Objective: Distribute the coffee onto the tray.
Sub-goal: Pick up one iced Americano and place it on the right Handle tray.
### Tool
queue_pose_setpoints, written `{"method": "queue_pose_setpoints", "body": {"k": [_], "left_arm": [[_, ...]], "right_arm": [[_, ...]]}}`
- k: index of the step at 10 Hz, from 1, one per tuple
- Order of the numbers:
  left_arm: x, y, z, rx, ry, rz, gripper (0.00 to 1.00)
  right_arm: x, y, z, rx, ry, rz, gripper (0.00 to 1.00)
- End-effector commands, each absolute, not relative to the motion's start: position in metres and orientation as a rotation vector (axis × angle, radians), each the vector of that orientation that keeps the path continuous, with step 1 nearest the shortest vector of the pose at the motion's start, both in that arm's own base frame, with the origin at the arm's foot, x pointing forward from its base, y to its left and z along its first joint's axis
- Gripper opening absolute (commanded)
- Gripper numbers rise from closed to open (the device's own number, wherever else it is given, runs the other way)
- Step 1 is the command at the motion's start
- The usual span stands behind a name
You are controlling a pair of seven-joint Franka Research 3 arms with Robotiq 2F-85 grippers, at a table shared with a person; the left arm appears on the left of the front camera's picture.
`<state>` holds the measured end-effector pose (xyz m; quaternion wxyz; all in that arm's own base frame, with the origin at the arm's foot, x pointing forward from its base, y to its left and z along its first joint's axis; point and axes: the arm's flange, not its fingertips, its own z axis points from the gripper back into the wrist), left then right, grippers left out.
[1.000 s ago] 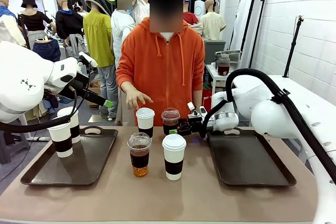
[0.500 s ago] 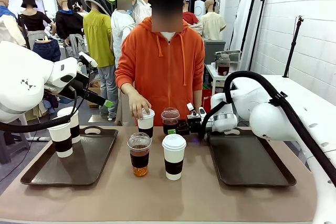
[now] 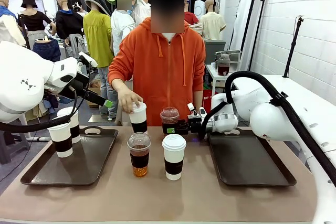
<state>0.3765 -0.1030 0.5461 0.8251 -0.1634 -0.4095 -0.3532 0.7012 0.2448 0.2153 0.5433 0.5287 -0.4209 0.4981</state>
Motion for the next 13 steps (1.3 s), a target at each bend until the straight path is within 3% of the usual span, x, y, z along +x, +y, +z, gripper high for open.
{"method": "queue_pose_setpoints", "body": {"k": [1, 7, 13], "left_arm": [[0.377, -0.102, 0.545, -0.354, -0.868, -0.75, 1.0], [0.377, -0.102, 0.545, -0.354, -0.868, -0.75, 1.0], [0.377, -0.102, 0.545, -0.354, -0.868, -0.75, 1.0]], "right_arm": [[0.704, 0.243, 0.229, 1.282, -1.031, 1.178, 0.62], [0.678, 0.174, 0.31, 1.271, -1.075, 1.226, 0.62], [0.636, 0.098, 0.317, 1.22, -1.066, 1.215, 0.62]]}}
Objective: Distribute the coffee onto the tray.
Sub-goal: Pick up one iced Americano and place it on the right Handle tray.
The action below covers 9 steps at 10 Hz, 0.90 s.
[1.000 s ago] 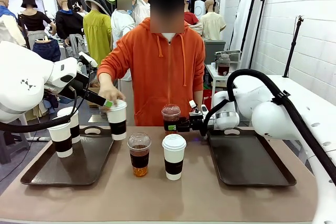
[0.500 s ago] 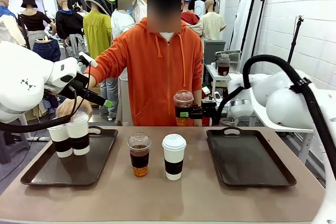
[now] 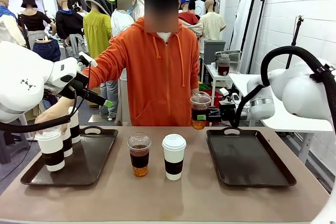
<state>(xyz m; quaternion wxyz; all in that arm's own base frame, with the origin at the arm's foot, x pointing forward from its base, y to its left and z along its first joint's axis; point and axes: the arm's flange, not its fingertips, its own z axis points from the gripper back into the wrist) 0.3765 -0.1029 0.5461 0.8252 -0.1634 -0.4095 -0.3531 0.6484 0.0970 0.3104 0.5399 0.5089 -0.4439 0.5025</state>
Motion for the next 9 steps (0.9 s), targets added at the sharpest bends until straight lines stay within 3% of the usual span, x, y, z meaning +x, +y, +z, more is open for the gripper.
{"method": "queue_pose_setpoints", "body": {"k": [1, 9], "left_arm": [[0.377, -0.102, 0.545, -0.354, -0.868, -0.75, 1.0], [0.377, -0.102, 0.545, -0.354, -0.868, -0.75, 1.0]], "right_arm": [[0.632, 0.093, 0.315, 1.22, -1.067, 1.21, 0.62], [0.634, 0.07, 0.301, 1.168, -1.036, 1.177, 0.62]]}}
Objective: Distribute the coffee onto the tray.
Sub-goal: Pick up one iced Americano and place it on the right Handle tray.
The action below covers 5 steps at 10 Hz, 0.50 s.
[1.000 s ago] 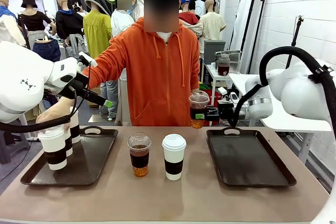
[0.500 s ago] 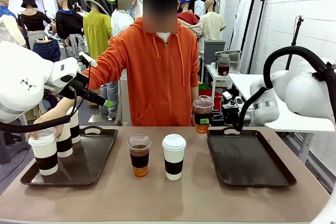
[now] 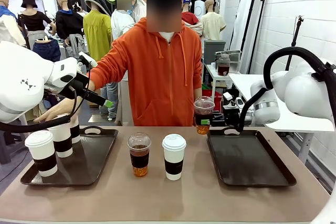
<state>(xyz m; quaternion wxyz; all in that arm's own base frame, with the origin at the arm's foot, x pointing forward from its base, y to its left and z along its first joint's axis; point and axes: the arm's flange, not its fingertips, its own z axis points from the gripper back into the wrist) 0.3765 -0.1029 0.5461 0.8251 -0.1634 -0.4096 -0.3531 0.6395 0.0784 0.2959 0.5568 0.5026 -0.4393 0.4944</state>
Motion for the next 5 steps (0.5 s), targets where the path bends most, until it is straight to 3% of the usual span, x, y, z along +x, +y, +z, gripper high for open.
{"method": "queue_pose_setpoints", "body": {"k": [1, 5], "left_arm": [[0.377, -0.102, 0.545, -0.354, -0.868, -0.75, 1.0], [0.377, -0.102, 0.545, -0.354, -0.868, -0.75, 1.0]], "right_arm": [[0.631, 0.056, 0.302, 1.148, -1.039, 1.174, 0.62], [0.622, 0.013, 0.285, 1.127, -1.059, 1.136, 0.62]]}}
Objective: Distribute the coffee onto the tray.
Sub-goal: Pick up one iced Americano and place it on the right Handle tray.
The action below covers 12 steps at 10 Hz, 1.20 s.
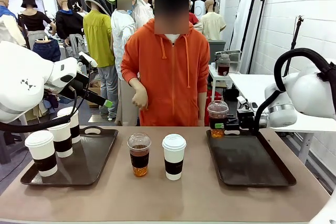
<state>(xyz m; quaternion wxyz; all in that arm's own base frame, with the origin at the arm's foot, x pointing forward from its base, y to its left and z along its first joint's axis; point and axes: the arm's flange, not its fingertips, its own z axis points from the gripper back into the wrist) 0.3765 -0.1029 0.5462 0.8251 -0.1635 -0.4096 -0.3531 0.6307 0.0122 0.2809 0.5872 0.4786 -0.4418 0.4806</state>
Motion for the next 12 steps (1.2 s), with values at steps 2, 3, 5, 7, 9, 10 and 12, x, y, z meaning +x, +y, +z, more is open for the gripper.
{"method": "queue_pose_setpoints", "body": {"k": [2, 3, 5, 7, 9, 10, 12], "left_arm": [[0.377, -0.102, 0.545, -0.354, -0.868, -0.75, 1.0], [0.377, -0.102, 0.545, -0.354, -0.868, -0.75, 1.0], [0.377, -0.102, 0.545, -0.354, -0.868, -0.75, 1.0], [0.377, -0.102, 0.545, -0.354, -0.868, -0.75, 1.0], [0.377, -0.102, 0.545, -0.354, -0.868, -0.75, 1.0], [0.377, -0.102, 0.545, -0.354, -0.868, -0.75, 1.0], [0.377, -0.102, 0.545, -0.354, -0.868, -0.75, 1.0]], "right_arm": [[0.625, 0.004, 0.274, 1.118, -1.075, 1.113, 0.62], [0.627, 0.002, 0.268, 1.114, -1.079, 1.119, 0.62], [0.63, 0.002, 0.254, 1.111, -1.093, 1.131, 0.62], [0.633, 0.001, 0.248, 1.117, -1.101, 1.115, 0.62], [0.636, -0.004, 0.242, 1.121, -1.115, 1.109, 0.62], [0.638, -0.004, 0.238, 1.126, -1.122, 1.097, 0.62], [0.641, -0.008, 0.231, 1.129, -1.122, 1.085, 0.62]]}}
